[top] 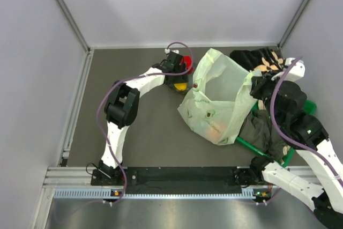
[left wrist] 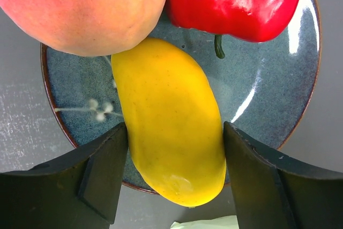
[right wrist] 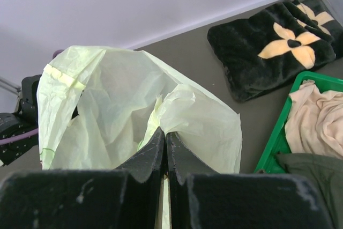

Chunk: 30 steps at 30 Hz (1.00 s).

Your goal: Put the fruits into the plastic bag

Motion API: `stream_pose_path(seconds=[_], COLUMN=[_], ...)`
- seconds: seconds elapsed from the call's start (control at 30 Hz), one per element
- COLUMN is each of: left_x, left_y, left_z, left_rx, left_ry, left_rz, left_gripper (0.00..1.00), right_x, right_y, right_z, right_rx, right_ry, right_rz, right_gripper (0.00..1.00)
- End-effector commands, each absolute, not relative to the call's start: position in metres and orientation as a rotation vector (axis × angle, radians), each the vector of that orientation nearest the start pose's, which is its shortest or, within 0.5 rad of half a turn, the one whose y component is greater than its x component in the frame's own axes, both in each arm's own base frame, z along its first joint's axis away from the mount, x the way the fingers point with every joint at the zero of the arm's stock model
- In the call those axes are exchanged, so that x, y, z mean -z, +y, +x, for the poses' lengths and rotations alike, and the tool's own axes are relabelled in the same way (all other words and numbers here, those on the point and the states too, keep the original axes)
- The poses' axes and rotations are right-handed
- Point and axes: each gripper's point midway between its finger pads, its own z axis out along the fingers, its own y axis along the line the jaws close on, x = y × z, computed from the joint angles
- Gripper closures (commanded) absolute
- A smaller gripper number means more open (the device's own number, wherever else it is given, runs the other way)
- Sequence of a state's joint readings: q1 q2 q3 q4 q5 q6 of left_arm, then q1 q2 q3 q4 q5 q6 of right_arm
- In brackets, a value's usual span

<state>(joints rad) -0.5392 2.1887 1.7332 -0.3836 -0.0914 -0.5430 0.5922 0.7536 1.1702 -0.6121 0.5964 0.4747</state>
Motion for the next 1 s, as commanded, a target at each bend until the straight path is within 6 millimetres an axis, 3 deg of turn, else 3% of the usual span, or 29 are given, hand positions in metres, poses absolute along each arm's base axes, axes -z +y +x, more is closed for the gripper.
stream_pose_path(seconds=[0.0,0.13,0.33,0.37,0.7,0.97], left_x=[-0.057,-0.056,-0.072,-0.083,-0.098,-0.115], left_y=[-0.287,-0.284,-0.282,-0.283,-0.293,-0.286], left_z=[0.476,0.468,0.453,0.450,0.407,0.390], left_rx=[0.342,0.334,0.357,0.374,0.477,0.487], left_ry=[2.471,2.489,2.498,2.479,2.476,2.457], left_rz=[-0.028,-0.013,0.032,0.030,0.096,0.087], left_gripper=[0.33,0.39,0.46,0.48,0.49,0.49], right_x=[-0.378,-0.379,-0.378,-0.377,-0.375,-0.373], right_y=[0.067,0.067,0.068,0.067,0.073,0.075], right_z=[0.251,0.251,0.251,0.251,0.254,0.253], right_rx=[-0.288,-0.290,-0.295,-0.294,-0.303,-0.320], right_ry=[1.661,1.657,1.659,1.659,1.671,1.677], right_rz=[0.353,0.356,0.352,0.353,0.337,0.334], right_gripper=[1.00,1.00,1.00,1.00,1.00,1.00])
